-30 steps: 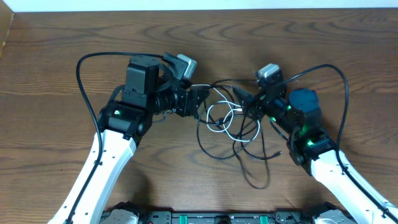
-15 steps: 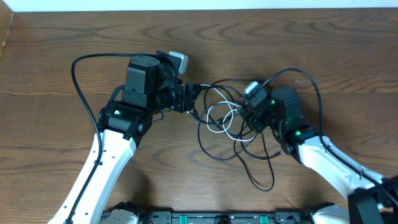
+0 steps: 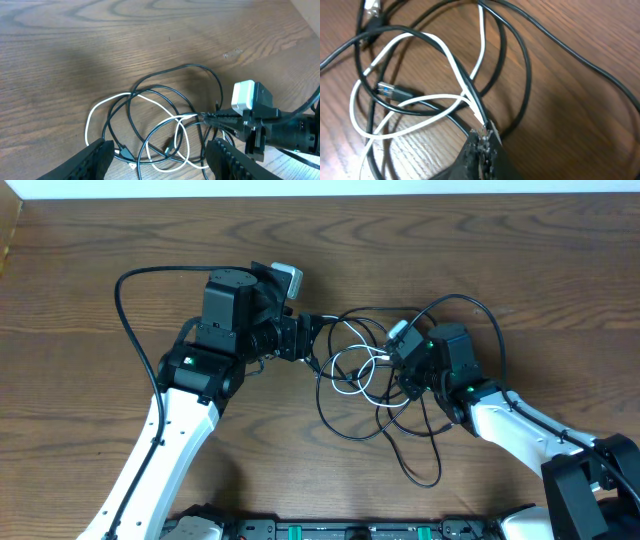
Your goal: Untangle cables
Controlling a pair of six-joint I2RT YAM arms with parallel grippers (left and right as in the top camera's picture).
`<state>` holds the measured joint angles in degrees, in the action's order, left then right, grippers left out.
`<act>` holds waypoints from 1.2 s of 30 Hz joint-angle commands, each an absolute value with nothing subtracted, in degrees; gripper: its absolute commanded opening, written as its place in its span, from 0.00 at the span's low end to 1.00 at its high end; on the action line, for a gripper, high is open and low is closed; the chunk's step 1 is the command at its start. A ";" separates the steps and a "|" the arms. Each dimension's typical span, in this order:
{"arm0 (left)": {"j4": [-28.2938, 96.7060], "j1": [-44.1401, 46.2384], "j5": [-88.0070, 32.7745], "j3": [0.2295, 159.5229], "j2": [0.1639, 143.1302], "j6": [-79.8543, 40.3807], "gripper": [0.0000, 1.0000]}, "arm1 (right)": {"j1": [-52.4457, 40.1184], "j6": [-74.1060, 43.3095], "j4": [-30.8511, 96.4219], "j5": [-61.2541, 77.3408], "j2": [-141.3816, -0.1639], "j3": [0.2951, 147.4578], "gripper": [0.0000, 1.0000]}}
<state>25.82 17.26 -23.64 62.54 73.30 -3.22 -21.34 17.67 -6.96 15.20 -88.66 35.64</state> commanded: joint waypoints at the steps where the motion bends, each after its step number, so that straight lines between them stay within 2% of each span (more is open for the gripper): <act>1: 26.11 17.08 -23.31 63.88 73.32 -3.75 0.64 | -20.97 18.33 -7.09 17.50 -89.17 35.88 0.31; 2: 26.13 17.08 -23.29 63.88 73.32 -3.75 0.64 | -20.99 18.31 -7.05 17.50 -89.19 35.88 0.41; 3: 26.11 17.06 -23.29 63.88 73.32 -3.75 0.64 | -20.99 18.33 -7.03 17.47 -89.23 35.88 0.45; 12: 26.13 17.08 -23.31 63.88 73.32 -3.75 0.64 | -20.99 18.31 -7.79 17.52 -92.53 35.88 0.45; 13: 26.11 17.08 -23.31 63.88 73.32 -3.75 0.64 | -21.06 18.31 -8.32 17.54 -93.30 35.88 0.44; 15: 26.13 17.08 -23.29 63.88 73.32 -3.75 0.64 | -21.08 18.31 -9.65 17.52 -94.96 35.88 0.26; 16: 26.13 17.08 -23.29 63.88 73.32 -3.75 0.64 | -21.08 18.26 -10.85 17.50 -95.85 35.88 0.01; 20: 26.11 17.06 -23.29 63.88 73.32 -3.75 0.64 | -21.04 12.29 -16.43 18.48 -94.83 35.90 0.01; 25: 26.44 17.06 -23.29 63.88 73.32 -3.73 0.64 | -21.04 8.21 -23.20 27.86 -87.37 35.90 0.01; 36: 27.62 17.12 -23.55 63.88 73.32 -0.67 0.64 | -21.04 -0.75 -25.45 29.74 -65.98 35.90 0.01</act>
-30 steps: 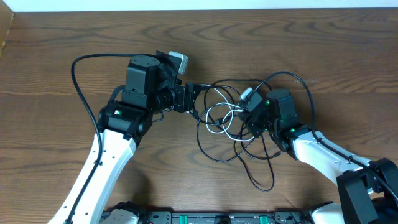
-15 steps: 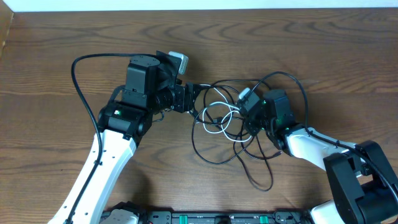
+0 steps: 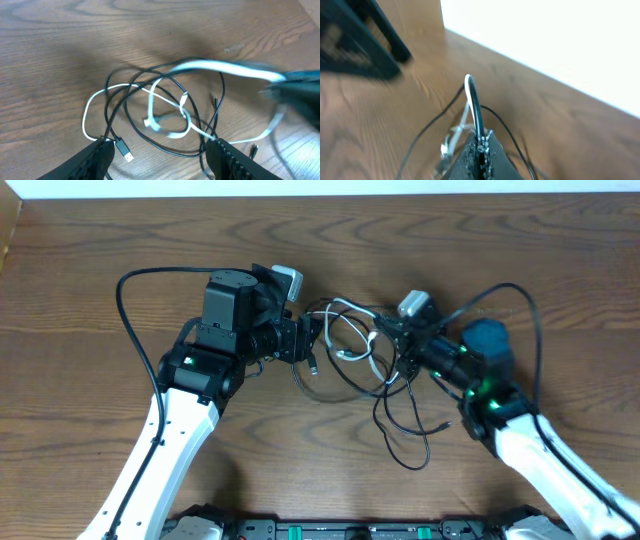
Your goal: Untangle cables
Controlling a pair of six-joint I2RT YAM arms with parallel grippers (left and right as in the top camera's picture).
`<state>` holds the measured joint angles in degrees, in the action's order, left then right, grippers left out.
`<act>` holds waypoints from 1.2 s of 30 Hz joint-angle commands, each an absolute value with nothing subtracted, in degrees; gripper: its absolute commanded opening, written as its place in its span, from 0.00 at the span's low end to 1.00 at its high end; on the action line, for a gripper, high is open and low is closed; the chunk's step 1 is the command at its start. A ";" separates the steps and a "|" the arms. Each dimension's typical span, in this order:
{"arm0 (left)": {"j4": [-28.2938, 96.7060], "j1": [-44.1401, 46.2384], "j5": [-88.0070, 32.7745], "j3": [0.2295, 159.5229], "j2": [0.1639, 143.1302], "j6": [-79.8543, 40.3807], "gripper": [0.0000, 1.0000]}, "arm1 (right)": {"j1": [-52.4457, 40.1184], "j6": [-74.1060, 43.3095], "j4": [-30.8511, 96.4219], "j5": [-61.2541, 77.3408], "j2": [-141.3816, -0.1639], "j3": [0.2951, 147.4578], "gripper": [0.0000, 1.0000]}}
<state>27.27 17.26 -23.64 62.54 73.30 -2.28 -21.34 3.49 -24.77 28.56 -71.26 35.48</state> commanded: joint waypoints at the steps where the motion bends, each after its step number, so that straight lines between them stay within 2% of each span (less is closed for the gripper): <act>1: 27.59 17.15 -24.08 63.88 73.32 -0.62 0.64 | -21.06 -1.32 -25.61 29.74 -64.58 35.90 0.01; 6: 27.18 17.15 -37.71 63.88 73.32 8.45 0.64 | -21.06 -4.51 -28.88 29.71 -59.18 35.90 0.01; 9: 26.74 17.15 -43.62 63.88 73.32 11.18 0.65 | -21.04 -6.07 -35.40 29.71 -58.37 35.90 0.01; 11: 26.52 17.17 -45.15 63.88 73.32 11.16 0.73 | -21.06 -8.14 -40.07 29.71 -58.39 35.90 0.01; 19: 26.50 17.19 -45.67 63.88 73.32 11.14 0.81 | -21.08 -10.72 -51.75 29.74 -58.39 35.90 0.01; 27: 25.63 17.19 -45.67 63.88 73.32 11.07 0.81 | -21.08 -12.43 -49.52 30.63 -58.39 35.88 0.01; 36: 25.61 17.19 -45.67 63.88 73.32 10.85 0.81 | -21.04 -11.68 -36.77 29.19 -58.41 35.88 0.01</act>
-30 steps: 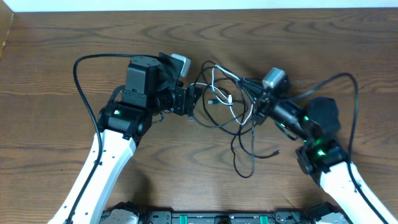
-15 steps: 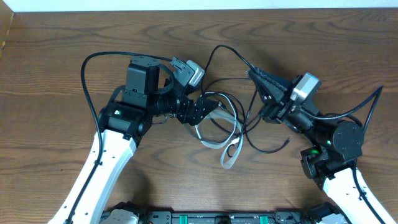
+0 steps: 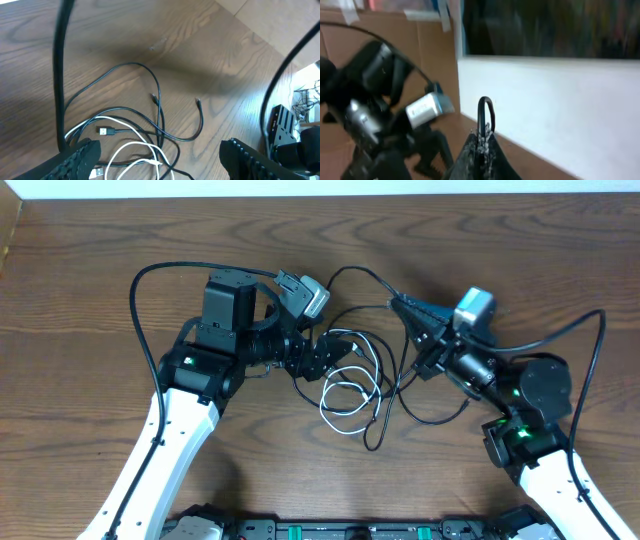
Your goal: Untangle cables
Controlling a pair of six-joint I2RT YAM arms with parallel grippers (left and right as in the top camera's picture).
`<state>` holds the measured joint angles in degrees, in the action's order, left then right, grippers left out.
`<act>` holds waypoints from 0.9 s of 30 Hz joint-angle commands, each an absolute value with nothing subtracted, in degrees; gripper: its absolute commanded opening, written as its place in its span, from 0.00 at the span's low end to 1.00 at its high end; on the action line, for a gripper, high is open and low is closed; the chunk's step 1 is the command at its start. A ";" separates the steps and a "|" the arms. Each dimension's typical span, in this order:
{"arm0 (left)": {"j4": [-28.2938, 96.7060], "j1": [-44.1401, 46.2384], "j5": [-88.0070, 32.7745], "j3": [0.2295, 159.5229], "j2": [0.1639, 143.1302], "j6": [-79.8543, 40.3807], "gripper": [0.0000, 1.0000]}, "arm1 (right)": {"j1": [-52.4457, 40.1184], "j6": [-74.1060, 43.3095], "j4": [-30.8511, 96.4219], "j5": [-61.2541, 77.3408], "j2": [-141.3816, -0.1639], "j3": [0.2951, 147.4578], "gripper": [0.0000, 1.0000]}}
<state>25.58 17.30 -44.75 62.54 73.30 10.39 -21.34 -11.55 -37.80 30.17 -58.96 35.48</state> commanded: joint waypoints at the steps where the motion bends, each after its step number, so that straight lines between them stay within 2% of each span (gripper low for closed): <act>1: 25.61 17.19 -45.67 63.88 73.32 10.81 0.81 | -21.04 -10.70 -35.59 27.59 -58.41 35.88 0.01; 3: 25.61 17.19 -45.69 63.88 73.32 10.66 0.81 | -21.04 -8.71 -32.32 22.50 -58.41 35.88 0.01; 6: 25.65 17.19 -45.67 63.88 73.32 10.63 0.81 | -20.49 -4.23 -21.47 3.86 -58.39 35.88 0.01; 7: 25.65 17.19 -45.67 63.88 73.32 10.63 0.81 | -20.12 -3.68 -17.52 -3.16 -58.41 35.88 0.01; 8: 25.65 17.19 -45.67 63.88 73.32 10.63 0.81 | -19.29 -3.79 -9.96 -16.36 -58.41 35.88 0.01; 13: 25.41 17.19 -45.65 63.88 73.32 10.68 0.81 | -15.77 -12.99 11.66 -44.18 -58.41 35.88 0.03; 16: 25.39 17.19 -45.65 63.88 73.32 10.68 0.81 | -12.86 -19.27 18.52 -49.28 -58.41 35.88 0.06; 20: 25.39 17.19 -45.67 63.88 73.32 10.66 0.81 | -8.27 -28.82 23.03 -45.01 -58.41 35.88 0.07; 22: 25.39 17.19 -45.67 63.88 73.32 10.66 0.81 | -6.63 -30.41 21.93 -40.80 -58.41 35.88 0.22; 23: 25.30 17.19 -45.67 63.88 73.32 10.66 0.81 | -6.04 -30.39 19.62 -37.36 -58.41 35.88 0.41; 24: 25.19 17.19 -45.67 63.88 73.32 10.66 0.81 | -5.98 -30.37 18.04 -34.70 -58.39 35.88 0.56; 25: 25.12 17.19 -45.67 63.88 73.32 10.66 0.81 | -6.00 -30.09 16.82 -32.29 -58.39 35.88 0.65; 26: 24.99 17.19 -45.67 63.88 73.32 10.63 0.81 | -6.00 -28.49 14.39 -26.79 -58.39 35.88 0.84; 27: 24.99 17.19 -45.67 63.88 73.32 10.63 0.81 | -6.00 -26.70 12.67 -22.31 -58.39 35.88 0.88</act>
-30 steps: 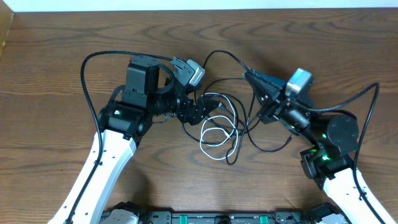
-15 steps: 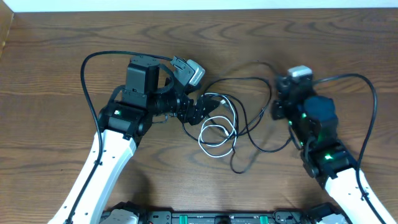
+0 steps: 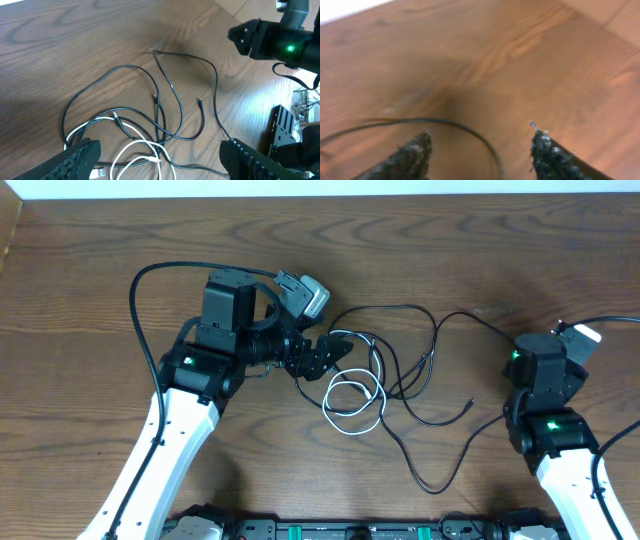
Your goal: Untangle cables
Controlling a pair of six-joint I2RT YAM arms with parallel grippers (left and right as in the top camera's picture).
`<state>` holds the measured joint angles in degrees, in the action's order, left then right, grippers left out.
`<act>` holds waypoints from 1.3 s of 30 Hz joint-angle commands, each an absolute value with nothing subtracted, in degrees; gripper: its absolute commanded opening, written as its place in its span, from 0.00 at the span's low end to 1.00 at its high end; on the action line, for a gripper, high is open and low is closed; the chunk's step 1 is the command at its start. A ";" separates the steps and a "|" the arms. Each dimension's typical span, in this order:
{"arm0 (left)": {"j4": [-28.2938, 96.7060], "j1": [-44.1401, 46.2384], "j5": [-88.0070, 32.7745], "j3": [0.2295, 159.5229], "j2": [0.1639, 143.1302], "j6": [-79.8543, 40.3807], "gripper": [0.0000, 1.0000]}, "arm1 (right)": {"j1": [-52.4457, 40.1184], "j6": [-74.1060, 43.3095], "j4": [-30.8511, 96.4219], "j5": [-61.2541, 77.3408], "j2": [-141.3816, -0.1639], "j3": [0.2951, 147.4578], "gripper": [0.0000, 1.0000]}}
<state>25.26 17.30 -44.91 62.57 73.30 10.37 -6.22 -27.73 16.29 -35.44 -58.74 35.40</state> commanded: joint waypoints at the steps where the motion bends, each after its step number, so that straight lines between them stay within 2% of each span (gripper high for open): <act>1: 24.99 17.19 -45.67 63.88 73.32 10.63 0.81 | -6.00 -24.56 10.83 -18.13 -58.39 35.88 0.92; 6: 24.95 17.17 -45.58 63.88 73.32 10.68 0.81 | -6.13 -4.10 0.64 11.68 -58.57 35.88 0.95; 8: 24.51 17.17 -43.83 63.88 73.32 10.48 0.81 | -6.20 -0.10 0.40 16.40 -59.22 35.88 0.95; 9: 24.34 17.17 -41.12 63.88 73.32 8.99 0.97 | -6.35 1.50 0.71 17.76 -59.96 35.88 0.95; 13: 24.29 17.17 -23.14 63.88 73.32 -6.68 0.99 | -6.48 5.08 2.90 24.64 -65.21 35.88 0.98; 16: 24.38 17.17 -21.12 63.88 73.36 -8.58 1.00 | -6.66 8.14 3.14 31.05 -71.11 35.88 0.99; 23: 25.26 17.17 -19.79 63.88 73.38 -8.47 1.00 | -10.96 11.70 -6.15 36.91 -85.41 35.88 0.98; 31: 25.65 17.17 -19.35 63.86 73.69 -8.45 1.00 | -18.09 15.31 -12.47 38.09 -93.01 35.88 0.96; 34: 25.67 17.17 -19.35 63.86 73.73 -8.45 1.00 | -19.55 16.38 -12.47 37.23 -93.14 35.88 0.92; 36: 25.67 17.17 -19.35 63.86 73.73 -8.45 1.00 | -19.59 16.36 -12.43 37.04 -93.14 35.88 0.85; 39: 25.69 17.17 -19.35 63.86 73.73 -8.45 1.00 | -19.59 16.34 -12.19 37.06 -93.14 35.88 0.83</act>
